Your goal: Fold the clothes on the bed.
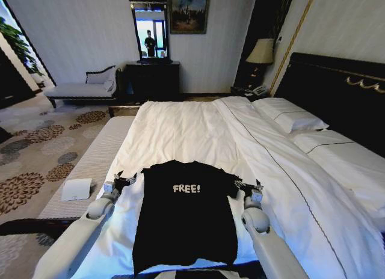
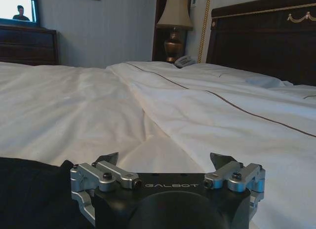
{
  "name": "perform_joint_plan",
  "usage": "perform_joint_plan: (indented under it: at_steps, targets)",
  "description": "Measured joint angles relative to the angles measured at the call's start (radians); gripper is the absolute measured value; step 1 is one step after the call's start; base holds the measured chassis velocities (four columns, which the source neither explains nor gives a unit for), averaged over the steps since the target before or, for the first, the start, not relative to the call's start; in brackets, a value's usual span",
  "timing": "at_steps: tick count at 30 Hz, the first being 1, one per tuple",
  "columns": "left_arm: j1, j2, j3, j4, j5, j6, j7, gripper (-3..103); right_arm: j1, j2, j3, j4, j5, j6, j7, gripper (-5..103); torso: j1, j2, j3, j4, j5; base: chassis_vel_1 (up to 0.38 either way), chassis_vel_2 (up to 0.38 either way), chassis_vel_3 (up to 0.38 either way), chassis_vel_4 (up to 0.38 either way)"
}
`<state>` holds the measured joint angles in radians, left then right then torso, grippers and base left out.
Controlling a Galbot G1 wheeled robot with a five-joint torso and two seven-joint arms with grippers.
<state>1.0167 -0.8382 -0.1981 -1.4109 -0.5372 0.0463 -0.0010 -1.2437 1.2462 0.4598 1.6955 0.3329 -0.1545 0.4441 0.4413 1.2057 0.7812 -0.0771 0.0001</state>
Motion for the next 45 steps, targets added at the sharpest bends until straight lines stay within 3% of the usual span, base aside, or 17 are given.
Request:
perform_joint_plan:
  at_steps: [9,29,35,40,41,43,45]
  targets:
    - [-0.088,0.011,0.117,0.092,0.015,-0.080,0.022,86,0.009,0.003,0.004,0.002,0.009,-0.003,0.003,100,0.000,0.000,0.000,-0.0001,-0.0001,0.000,0.000,0.000,0.000]
    - [-0.186,-0.020,0.223,0.170,0.043,-0.088,0.018,84,0.046,0.007,0.010,-0.012,0.037,-0.005,0.005,100,0.000,0.000,0.000,0.0001,-0.0001,0.000,0.000,0.000,0.000]
    - [-0.221,-0.032,0.251,0.186,0.045,-0.089,0.015,57,0.051,0.008,0.010,-0.011,0.043,-0.005,0.005,100,0.000,0.000,0.000,0.0000,0.0000,0.000,0.000,0.000,0.000]
    - [-0.231,-0.041,0.262,0.198,0.048,-0.089,0.014,46,0.051,0.008,0.012,-0.010,0.045,-0.005,0.005,100,0.000,0.000,0.000,0.0000,0.0000,0.000,0.000,0.000,0.000]
    - [-0.232,-0.046,0.265,0.204,0.048,-0.090,0.014,36,0.051,0.008,0.013,-0.009,0.046,-0.005,0.005,100,0.000,0.000,0.000,0.0000,-0.0001,0.000,0.000,0.000,0.000]
    - [-0.232,-0.048,0.266,0.207,0.049,-0.091,0.014,36,0.051,0.007,0.014,-0.008,0.047,-0.005,0.006,100,0.000,0.000,0.000,0.0000,-0.0002,0.000,0.000,0.000,0.000]
    - [-0.232,-0.050,0.267,0.211,0.050,-0.094,0.014,25,0.050,0.007,0.015,-0.008,0.047,-0.005,0.006,100,0.000,0.000,0.000,0.0000,-0.0001,0.000,0.000,0.000,0.000]
